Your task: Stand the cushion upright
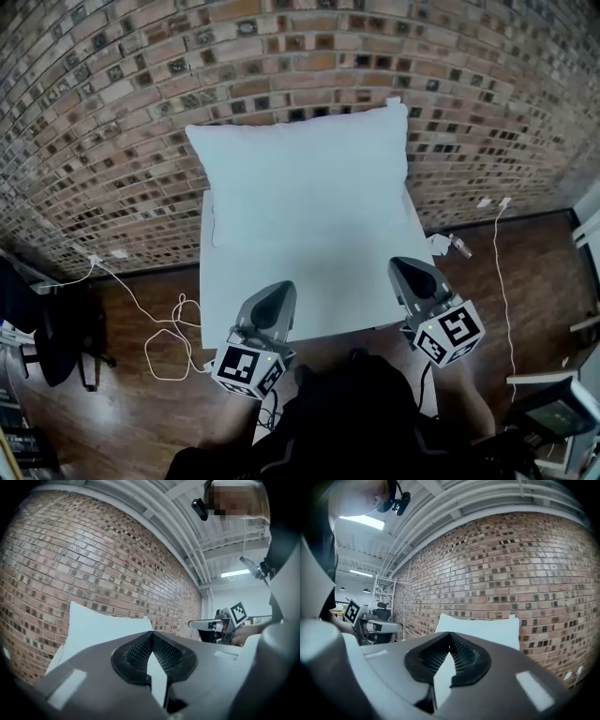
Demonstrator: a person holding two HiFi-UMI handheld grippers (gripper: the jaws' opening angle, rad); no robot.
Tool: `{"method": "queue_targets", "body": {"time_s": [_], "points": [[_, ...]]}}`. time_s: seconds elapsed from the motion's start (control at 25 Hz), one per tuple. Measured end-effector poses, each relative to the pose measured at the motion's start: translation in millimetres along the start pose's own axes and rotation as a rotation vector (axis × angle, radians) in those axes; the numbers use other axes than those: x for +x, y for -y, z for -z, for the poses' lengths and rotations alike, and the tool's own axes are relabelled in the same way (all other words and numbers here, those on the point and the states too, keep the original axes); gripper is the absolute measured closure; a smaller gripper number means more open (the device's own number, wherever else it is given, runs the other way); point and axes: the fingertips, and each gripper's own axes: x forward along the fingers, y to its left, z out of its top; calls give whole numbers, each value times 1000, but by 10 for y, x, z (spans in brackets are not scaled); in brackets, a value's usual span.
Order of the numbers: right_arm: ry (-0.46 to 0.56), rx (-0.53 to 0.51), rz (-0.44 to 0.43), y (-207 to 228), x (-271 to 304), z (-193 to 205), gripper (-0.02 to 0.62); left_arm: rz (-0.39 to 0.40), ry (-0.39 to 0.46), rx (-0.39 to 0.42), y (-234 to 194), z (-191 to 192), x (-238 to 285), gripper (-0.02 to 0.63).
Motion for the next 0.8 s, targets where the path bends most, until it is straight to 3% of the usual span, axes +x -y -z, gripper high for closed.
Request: {"method": "queue_targets", "body": {"time_s": [0.24, 0.44, 0.64, 0.8], "points": [[83, 15, -14, 101, -285, -189, 589, -59, 26, 37, 251, -154, -74, 606], [38, 8, -77, 270, -549, -172, 589, -109, 31, 37, 667, -213, -26, 606], [90, 60, -154, 509, -841, -182, 589, -165, 10, 33, 1091, -305, 70, 606], [66, 95, -171, 676, -942, -38, 589, -202, -22, 103, 1303, -239, 105, 606]]}}
